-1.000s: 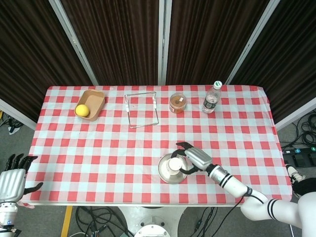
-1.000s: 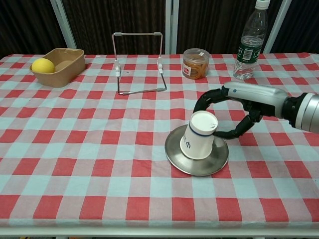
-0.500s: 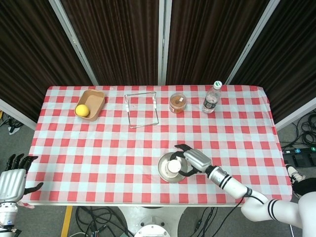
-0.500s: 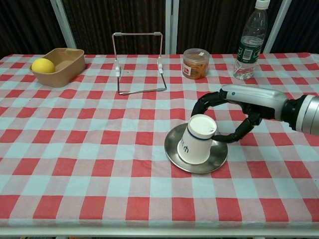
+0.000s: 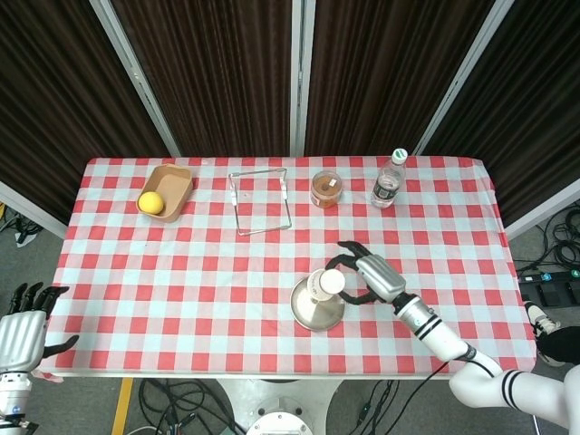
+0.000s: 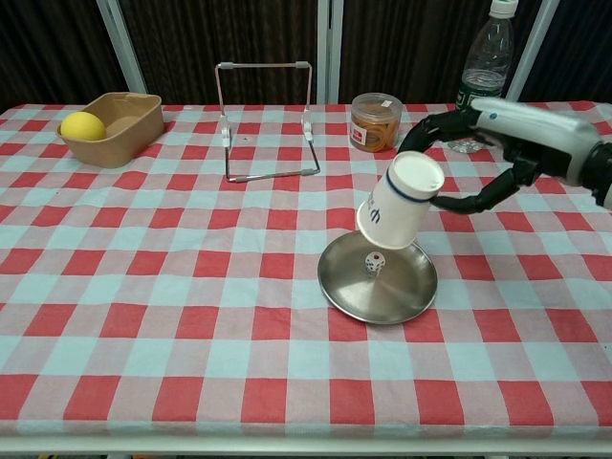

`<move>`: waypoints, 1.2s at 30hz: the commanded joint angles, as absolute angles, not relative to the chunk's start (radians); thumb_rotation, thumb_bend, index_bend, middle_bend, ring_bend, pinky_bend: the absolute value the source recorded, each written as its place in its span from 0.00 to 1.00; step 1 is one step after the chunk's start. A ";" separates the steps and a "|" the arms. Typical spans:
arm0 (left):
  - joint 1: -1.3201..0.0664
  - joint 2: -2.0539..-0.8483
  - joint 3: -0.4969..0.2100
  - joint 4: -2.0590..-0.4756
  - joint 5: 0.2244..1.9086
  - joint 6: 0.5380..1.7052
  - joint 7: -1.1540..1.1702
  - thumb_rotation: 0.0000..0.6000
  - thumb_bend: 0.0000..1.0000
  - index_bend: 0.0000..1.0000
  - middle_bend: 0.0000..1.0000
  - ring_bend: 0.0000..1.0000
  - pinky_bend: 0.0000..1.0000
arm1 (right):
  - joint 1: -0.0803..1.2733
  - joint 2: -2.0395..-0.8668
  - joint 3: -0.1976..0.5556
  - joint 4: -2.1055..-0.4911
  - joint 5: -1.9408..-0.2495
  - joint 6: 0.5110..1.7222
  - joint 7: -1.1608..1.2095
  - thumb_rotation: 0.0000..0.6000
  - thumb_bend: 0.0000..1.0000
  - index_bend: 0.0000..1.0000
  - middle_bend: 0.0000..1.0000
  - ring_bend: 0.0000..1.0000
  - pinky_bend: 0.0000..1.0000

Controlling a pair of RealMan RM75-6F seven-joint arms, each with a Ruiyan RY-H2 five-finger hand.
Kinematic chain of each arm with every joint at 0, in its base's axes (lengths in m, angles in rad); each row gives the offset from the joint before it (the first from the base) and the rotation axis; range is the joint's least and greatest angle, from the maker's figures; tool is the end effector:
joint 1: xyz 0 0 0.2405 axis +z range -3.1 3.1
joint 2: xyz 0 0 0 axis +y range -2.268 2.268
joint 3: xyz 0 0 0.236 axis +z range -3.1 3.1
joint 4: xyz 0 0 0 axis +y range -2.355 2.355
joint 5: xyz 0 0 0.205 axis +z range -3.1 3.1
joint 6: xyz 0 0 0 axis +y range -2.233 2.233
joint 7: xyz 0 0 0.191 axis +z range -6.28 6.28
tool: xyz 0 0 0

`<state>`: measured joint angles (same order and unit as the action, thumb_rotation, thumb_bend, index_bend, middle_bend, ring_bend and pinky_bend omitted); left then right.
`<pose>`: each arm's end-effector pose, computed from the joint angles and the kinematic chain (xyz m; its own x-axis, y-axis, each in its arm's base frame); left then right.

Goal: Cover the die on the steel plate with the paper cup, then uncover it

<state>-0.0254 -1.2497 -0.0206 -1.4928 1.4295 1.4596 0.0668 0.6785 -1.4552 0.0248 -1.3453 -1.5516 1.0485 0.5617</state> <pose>-0.3302 0.2009 0.1207 0.4349 0.0877 0.8962 0.8894 0.1135 -0.4428 -0.1543 -0.3462 -0.0100 0.0407 -0.4695 0.8820 -0.9107 -0.3806 -0.1605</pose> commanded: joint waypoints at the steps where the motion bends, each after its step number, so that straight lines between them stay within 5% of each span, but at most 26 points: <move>1: -0.026 -1.250 -0.021 -1.494 1.431 1.460 0.068 1.00 0.02 0.20 0.20 0.09 0.00 | 0.659 -1.423 0.059 -1.338 -1.494 1.049 0.573 1.00 0.33 0.55 0.33 0.05 0.03; 15: -0.033 -1.243 -0.022 -1.511 1.429 1.451 0.086 1.00 0.02 0.20 0.20 0.09 0.00 | 0.656 -1.485 0.090 -1.161 -1.358 0.901 0.544 1.00 0.33 0.50 0.30 0.05 0.03; 18: -0.033 -1.242 -0.021 -1.514 1.427 1.450 0.090 1.00 0.02 0.20 0.20 0.09 0.00 | 0.660 -1.496 0.082 -1.141 -1.364 0.877 0.529 1.00 0.33 0.40 0.27 0.03 0.03; 22: -0.032 -1.241 -0.022 -1.516 1.427 1.452 0.092 1.00 0.02 0.20 0.20 0.09 0.00 | 0.656 -1.484 0.082 -1.159 -1.366 0.870 0.517 1.00 0.33 0.13 0.19 0.00 0.00; 26: -0.028 -1.244 -0.018 -1.514 1.431 1.459 0.092 1.00 0.02 0.20 0.20 0.09 0.00 | 0.625 -1.452 0.089 -1.212 -1.381 0.938 0.495 1.00 0.33 0.01 0.14 0.00 0.00; 36: -0.032 -1.252 -0.022 -1.502 1.437 1.461 0.080 1.00 0.02 0.20 0.20 0.09 0.00 | 0.415 -1.296 0.035 -1.408 -1.454 1.283 0.291 1.00 0.33 0.00 0.16 0.00 0.00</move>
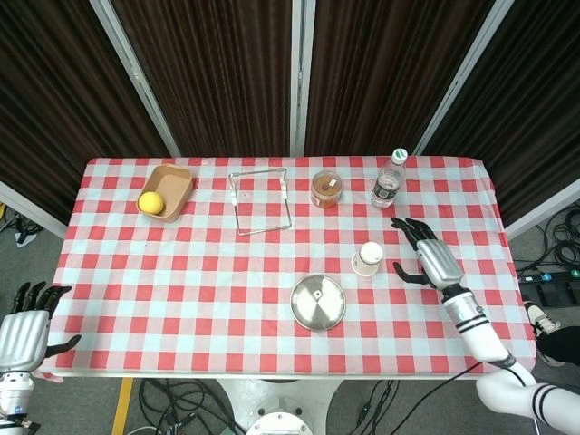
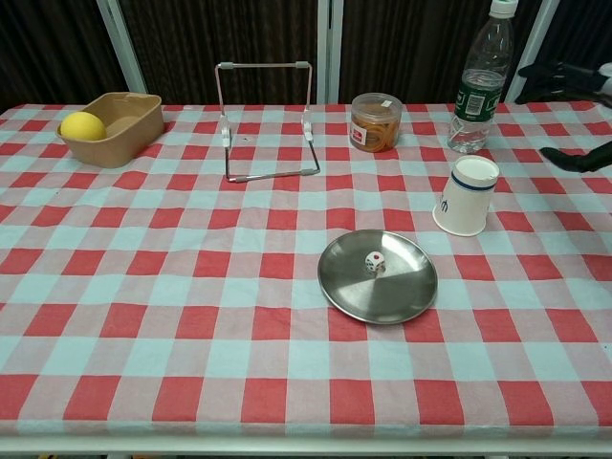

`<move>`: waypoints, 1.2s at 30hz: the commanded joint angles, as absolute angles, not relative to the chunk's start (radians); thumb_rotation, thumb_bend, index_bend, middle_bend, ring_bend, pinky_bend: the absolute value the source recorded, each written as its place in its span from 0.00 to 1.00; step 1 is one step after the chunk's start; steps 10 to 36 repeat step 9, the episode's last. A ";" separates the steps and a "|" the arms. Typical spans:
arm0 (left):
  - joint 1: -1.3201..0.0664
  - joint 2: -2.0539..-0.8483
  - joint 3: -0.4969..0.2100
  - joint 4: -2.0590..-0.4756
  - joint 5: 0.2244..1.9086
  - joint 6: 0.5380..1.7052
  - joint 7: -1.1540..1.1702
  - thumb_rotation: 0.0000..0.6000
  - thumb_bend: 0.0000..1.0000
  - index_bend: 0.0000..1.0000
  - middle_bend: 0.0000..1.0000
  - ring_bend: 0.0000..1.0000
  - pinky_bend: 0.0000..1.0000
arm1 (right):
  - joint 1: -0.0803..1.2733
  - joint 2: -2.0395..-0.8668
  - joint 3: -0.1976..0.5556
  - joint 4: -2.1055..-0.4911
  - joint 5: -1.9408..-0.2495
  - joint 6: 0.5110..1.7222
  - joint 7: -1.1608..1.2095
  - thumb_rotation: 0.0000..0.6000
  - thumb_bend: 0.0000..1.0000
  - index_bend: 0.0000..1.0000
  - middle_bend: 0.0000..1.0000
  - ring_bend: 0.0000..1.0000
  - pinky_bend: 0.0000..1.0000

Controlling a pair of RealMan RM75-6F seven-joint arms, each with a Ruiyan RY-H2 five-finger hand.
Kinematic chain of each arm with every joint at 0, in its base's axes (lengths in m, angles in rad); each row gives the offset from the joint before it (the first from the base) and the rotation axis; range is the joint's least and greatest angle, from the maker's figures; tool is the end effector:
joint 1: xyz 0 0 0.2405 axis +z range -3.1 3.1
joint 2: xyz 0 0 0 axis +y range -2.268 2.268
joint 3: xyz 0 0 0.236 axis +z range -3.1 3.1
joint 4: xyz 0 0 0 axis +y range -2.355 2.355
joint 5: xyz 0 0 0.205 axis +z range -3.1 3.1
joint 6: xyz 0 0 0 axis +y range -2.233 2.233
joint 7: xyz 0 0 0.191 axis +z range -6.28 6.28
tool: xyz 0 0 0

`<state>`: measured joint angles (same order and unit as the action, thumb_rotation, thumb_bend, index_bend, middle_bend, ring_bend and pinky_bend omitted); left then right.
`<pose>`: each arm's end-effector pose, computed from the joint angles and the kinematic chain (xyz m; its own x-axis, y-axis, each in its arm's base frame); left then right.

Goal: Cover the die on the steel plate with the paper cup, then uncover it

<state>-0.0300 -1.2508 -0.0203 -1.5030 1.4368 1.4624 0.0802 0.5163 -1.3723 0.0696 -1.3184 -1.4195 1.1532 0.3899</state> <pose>-0.3257 0.2025 0.1191 0.4383 0.0845 0.8949 0.8897 0.1009 -0.4453 -0.2325 -0.3513 0.0567 0.1080 -0.2243 0.9685 -0.9724 -0.2264 0.0560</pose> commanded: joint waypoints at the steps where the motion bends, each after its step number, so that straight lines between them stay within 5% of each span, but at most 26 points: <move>1: -0.034 -1.254 -0.022 -1.500 1.437 1.458 0.080 1.00 0.02 0.20 0.20 0.09 0.00 | 0.383 -1.277 0.025 -1.431 -1.459 1.325 0.267 1.00 0.33 0.00 0.16 0.00 0.00; 9: -0.043 -1.268 -0.030 -1.490 1.446 1.464 0.082 1.00 0.02 0.20 0.20 0.09 0.00 | 0.206 -1.197 -0.040 -1.528 -1.491 1.517 0.195 1.00 0.33 0.01 0.16 0.00 0.00; 36: -0.043 -1.268 -0.030 -1.490 1.446 1.464 0.082 1.00 0.02 0.20 0.20 0.09 0.00 | 0.206 -1.197 -0.040 -1.528 -1.491 1.517 0.195 1.00 0.33 0.01 0.16 0.00 0.00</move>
